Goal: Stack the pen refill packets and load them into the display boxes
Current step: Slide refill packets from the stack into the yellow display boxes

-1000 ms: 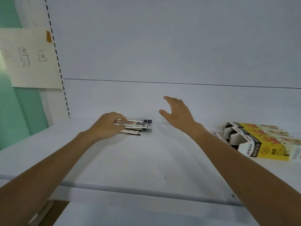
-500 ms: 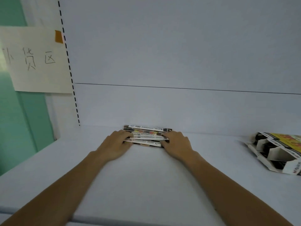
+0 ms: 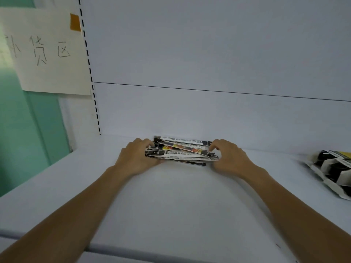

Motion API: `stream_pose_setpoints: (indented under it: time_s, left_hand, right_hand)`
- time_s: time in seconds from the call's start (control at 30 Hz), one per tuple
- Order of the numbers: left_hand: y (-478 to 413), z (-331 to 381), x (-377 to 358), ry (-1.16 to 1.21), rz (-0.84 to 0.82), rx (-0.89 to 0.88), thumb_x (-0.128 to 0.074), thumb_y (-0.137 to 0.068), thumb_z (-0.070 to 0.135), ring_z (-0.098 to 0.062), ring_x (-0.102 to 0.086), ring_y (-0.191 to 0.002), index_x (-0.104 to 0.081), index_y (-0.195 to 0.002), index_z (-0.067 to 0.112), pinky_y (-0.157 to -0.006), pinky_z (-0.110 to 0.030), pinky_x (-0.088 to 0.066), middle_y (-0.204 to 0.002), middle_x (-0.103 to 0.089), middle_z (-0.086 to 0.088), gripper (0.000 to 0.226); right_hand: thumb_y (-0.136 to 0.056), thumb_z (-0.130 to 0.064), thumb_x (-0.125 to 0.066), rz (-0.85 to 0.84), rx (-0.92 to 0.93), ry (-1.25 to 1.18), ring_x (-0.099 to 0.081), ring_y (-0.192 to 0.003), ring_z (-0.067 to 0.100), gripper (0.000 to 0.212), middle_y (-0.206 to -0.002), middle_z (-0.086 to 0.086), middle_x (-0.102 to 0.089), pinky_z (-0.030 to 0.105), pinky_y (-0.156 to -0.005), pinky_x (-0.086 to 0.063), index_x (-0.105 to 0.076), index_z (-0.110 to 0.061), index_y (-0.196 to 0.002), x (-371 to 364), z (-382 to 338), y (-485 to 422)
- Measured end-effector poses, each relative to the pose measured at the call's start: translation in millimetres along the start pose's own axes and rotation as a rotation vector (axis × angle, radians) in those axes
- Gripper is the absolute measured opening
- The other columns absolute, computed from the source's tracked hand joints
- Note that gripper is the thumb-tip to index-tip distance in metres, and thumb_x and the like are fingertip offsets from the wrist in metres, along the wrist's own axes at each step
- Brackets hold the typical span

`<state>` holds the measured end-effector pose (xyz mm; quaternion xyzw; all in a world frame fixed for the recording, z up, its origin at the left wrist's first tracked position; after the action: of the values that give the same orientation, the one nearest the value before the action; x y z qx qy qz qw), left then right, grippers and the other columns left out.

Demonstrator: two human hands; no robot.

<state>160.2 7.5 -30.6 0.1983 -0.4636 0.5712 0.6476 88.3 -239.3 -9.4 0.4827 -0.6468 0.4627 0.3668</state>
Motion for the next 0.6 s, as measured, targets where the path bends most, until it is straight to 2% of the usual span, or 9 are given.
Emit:
stream_pose_setpoints:
  time_s: [0.07,0.13,0.2,0.3,0.43,0.5,0.6]
  left_hand:
    - [1.0,-0.3,0.2,0.097,-0.003,-0.028,-0.077,-0.062,0.052,-0.016,-0.055,-0.104,-0.062,-0.098,0.032,-0.095,-0.037,-0.043,-0.105,-0.059,0.005,0.044]
    - [1.5,1.1,0.2,0.125,0.008,-0.05,-0.08,-0.064,0.043,-0.014,-0.057,-0.1,-0.063,-0.093,0.032,-0.094,-0.038,-0.044,-0.102,-0.062,0.006,0.036]
    - [2.3,2.4,0.2,0.143,-0.011,-0.046,-0.077,-0.059,0.047,-0.013,-0.057,-0.1,-0.061,-0.092,0.036,-0.096,-0.038,-0.044,-0.103,-0.062,0.007,0.039]
    - [2.8,2.5,-0.3,0.087,-0.039,-0.056,-0.064,-0.049,0.057,-0.011,-0.054,-0.102,-0.056,-0.093,0.041,-0.099,-0.038,-0.04,-0.104,-0.059,0.01,0.047]
    - [4.3,5.6,0.4,0.066,-0.058,-0.07,-0.058,-0.04,0.076,-0.007,-0.052,-0.101,-0.059,-0.099,0.038,-0.098,-0.034,-0.038,-0.106,-0.059,0.015,0.07]
    - [3.8,4.6,0.0,0.085,-0.041,-0.073,-0.061,-0.049,0.078,-0.007,-0.053,-0.097,-0.061,-0.097,0.038,-0.094,-0.032,-0.038,-0.101,-0.06,0.016,0.063]
    - [1.6,0.8,-1.6,0.081,0.026,-0.074,-0.066,-0.074,0.056,-0.009,-0.054,-0.098,-0.065,-0.097,0.034,-0.093,-0.033,-0.037,-0.099,-0.062,0.013,0.032]
  right_hand:
    - [-0.081,-0.019,-0.059,-0.03,0.007,-0.089,-0.046,-0.117,0.016,0.042,-0.123,-0.006,-0.052,0.032,-0.093,-0.036,-0.049,-0.025,-0.121,-1.5,0.2,2.0]
    - [-0.081,-0.02,-0.057,-0.047,0.028,-0.111,-0.049,-0.113,0.017,0.044,-0.122,-0.007,-0.055,0.032,-0.091,-0.039,-0.049,-0.028,-0.123,-6.5,0.0,2.6]
    - [-0.079,-0.017,-0.057,-0.021,0.054,-0.105,-0.054,-0.105,0.017,0.036,-0.114,-0.007,-0.061,0.03,-0.086,-0.043,-0.058,-0.028,-0.113,-9.3,1.0,2.1]
    - [-0.076,-0.011,-0.059,0.082,0.083,-0.097,-0.057,-0.098,0.018,0.028,-0.102,-0.007,-0.066,0.034,-0.084,-0.047,-0.067,-0.027,-0.099,-8.4,3.3,1.1]
    - [-0.075,-0.012,-0.063,0.135,0.129,-0.059,-0.056,-0.096,0.019,0.024,-0.098,-0.003,-0.065,0.033,-0.083,-0.044,-0.068,-0.022,-0.097,-8.4,7.0,0.8]
    - [-0.075,-0.01,-0.065,0.132,0.149,-0.074,-0.054,-0.096,0.017,0.023,-0.098,-0.001,-0.061,0.028,-0.079,-0.04,-0.068,-0.019,-0.096,-9.3,8.4,1.4]
    - [-0.071,-0.007,-0.069,0.15,0.254,-0.161,-0.055,-0.094,0.017,0.022,-0.097,-0.002,-0.058,0.029,-0.08,-0.043,-0.067,-0.02,-0.088,-10.4,8.9,2.4]
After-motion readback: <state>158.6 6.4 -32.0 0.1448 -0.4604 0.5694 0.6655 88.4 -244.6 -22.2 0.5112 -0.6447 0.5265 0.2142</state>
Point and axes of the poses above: each hand's wrist, its own y-axis away from the middle knuckle, its own x-axis out of the back of the hand, z = x × y, the point moved 1 cm from there along -y, towards the middle knuckle
